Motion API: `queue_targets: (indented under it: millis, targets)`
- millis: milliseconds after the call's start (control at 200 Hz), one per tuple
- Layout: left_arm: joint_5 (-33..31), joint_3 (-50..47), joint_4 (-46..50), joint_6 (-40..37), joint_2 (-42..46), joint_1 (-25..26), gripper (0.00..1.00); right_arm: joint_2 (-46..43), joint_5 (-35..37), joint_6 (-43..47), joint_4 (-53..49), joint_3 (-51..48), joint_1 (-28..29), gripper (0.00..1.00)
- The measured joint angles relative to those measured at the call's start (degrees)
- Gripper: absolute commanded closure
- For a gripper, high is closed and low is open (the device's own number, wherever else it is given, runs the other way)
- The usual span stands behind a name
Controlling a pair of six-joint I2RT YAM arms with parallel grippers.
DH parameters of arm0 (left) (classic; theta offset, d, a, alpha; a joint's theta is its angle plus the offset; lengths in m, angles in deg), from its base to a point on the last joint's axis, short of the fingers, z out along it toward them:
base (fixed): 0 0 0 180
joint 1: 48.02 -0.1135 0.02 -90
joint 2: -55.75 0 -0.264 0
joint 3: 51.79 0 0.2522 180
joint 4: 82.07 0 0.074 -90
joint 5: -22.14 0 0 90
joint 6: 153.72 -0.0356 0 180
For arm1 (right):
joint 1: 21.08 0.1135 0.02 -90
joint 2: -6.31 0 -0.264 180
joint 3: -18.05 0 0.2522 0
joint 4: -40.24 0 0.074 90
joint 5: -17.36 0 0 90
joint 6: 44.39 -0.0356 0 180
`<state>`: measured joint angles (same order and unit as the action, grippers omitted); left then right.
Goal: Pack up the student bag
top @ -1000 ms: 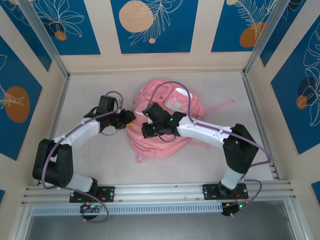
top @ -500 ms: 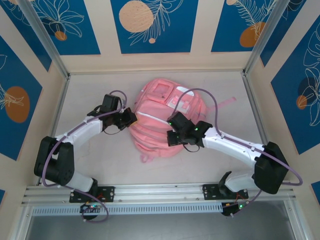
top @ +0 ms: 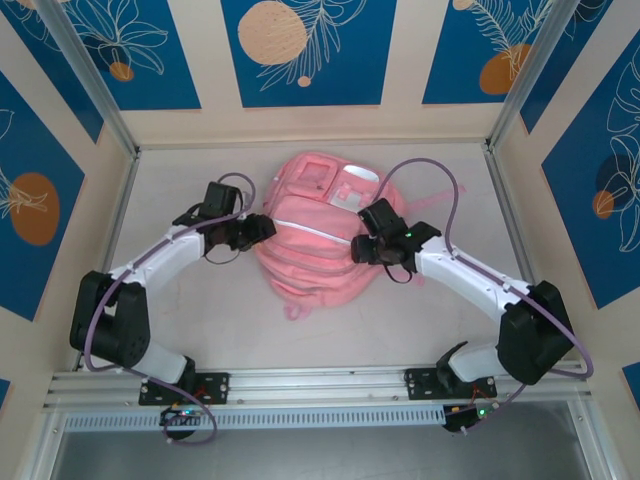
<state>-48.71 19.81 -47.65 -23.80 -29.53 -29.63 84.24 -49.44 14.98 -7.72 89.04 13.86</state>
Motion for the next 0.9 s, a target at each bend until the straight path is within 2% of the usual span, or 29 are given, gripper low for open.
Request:
queue_targets:
  millis: [140, 160, 320, 430, 545, 695, 900]
  targets:
    - [-8.87, 1.36, 5.77, -2.82, 3.72, -1.22, 0.0, -7.39, 2.67, 1.7, 0.66, -1.03, -1.73, 0.03]
    - [-10.54, 1.55, 6.51, -3.85, 4.55, -1.51, 0.0, -8.7, 3.19, 1.42, 0.94, -1.2, -2.25, 0.0]
    - [-26.12, 1.22, 8.02, -6.97, 11.41, -4.46, 0.0, -14.4, 7.58, 4.79, 5.97, -3.37, -9.51, 0.01]
    - [-36.02, -3.56, 3.69, -9.33, 15.37, -7.82, 0.0, -14.34, 10.62, 6.99, 12.5, -7.67, -16.2, 0.01]
    - [-43.28, -10.88, -2.45, -12.35, 15.98, -11.26, 0.0, -12.26, 11.41, 8.35, 19.06, -12.9, -22.91, 0.01]
    - [-47.95, -19.93, -13.57, -19.08, 14.88, -12.26, 0.0, -7.1, 10.86, 11.43, 28.79, -19.28, -29.35, 0.01]
    - [-46.38, -29.83, -34.51, -29.94, 10.73, -12.48, 0.0, -1.64, 8.07, 16.63, 42.93, -26.64, -30.64, 0.01]
